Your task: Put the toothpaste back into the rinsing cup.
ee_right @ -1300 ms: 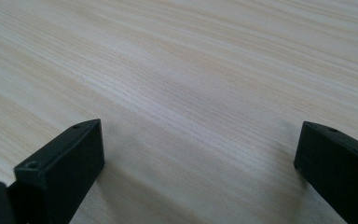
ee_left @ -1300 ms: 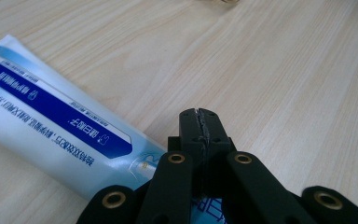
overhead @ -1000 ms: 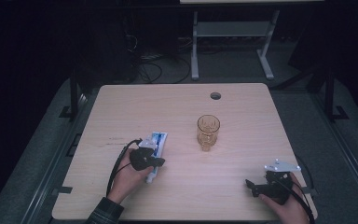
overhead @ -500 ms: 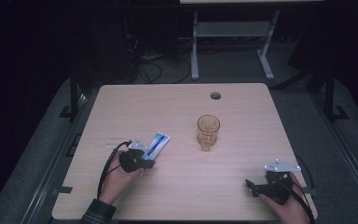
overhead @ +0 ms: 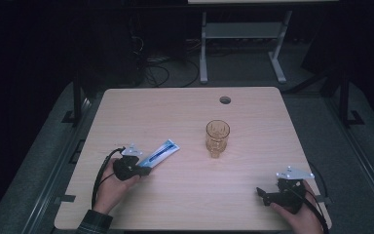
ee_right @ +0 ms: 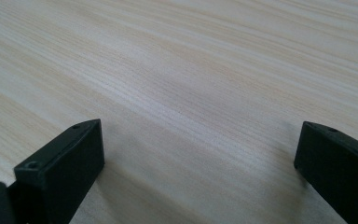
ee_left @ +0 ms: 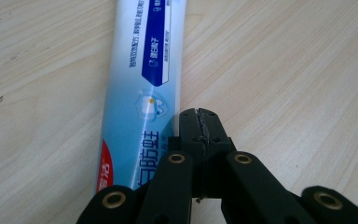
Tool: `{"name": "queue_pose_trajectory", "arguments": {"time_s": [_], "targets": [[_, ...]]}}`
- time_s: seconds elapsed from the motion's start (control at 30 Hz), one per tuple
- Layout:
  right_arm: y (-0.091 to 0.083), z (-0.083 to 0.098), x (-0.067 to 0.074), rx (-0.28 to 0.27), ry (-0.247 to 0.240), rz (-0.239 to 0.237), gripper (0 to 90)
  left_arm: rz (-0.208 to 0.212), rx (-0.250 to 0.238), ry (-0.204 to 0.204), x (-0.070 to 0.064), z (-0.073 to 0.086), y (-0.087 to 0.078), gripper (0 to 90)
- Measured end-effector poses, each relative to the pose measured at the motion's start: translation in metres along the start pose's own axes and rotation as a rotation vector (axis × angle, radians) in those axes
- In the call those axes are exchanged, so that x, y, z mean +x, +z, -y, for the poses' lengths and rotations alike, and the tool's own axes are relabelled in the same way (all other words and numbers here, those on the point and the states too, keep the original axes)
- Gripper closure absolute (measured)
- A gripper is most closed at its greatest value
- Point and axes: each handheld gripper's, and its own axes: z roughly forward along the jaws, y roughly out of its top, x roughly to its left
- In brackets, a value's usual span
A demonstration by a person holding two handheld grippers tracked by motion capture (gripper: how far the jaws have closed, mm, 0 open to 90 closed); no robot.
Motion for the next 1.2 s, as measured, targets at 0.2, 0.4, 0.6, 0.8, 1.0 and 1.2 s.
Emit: {"name": "queue_pose_trajectory", "arguments": {"time_s": [0.2,0.4,0.6,0.8,1.0,1.2], "targets": [[0.000,0.000,0.000,0.000,0.000,0.000,0.9,-0.002,-0.001,0.001,0.000,0.000,-0.003,90.0],[0.000,0.000,0.000,0.000,0.000,0.000,0.9,0.004,-0.032,0.021,-0.003,-0.006,-0.010,86.2],[0.000,0.000,0.000,0.000,0.000,0.000,0.9,-0.014,-0.041,0.055,-0.007,-0.017,-0.013,74.5],[0.000,0.000,0.000,0.000,0.000,0.000,0.9,-0.035,-0.054,0.061,-0.003,-0.029,-0.014,62.5],[0.000,0.000,0.000,-0.001,0.001,0.000,0.9,-0.048,-0.062,0.063,0.005,-0.041,-0.012,54.2],[0.000,0.000,0.000,-0.001,0.001,0.000,0.9,-0.061,-0.053,0.069,0.011,-0.052,-0.004,46.7]]}}
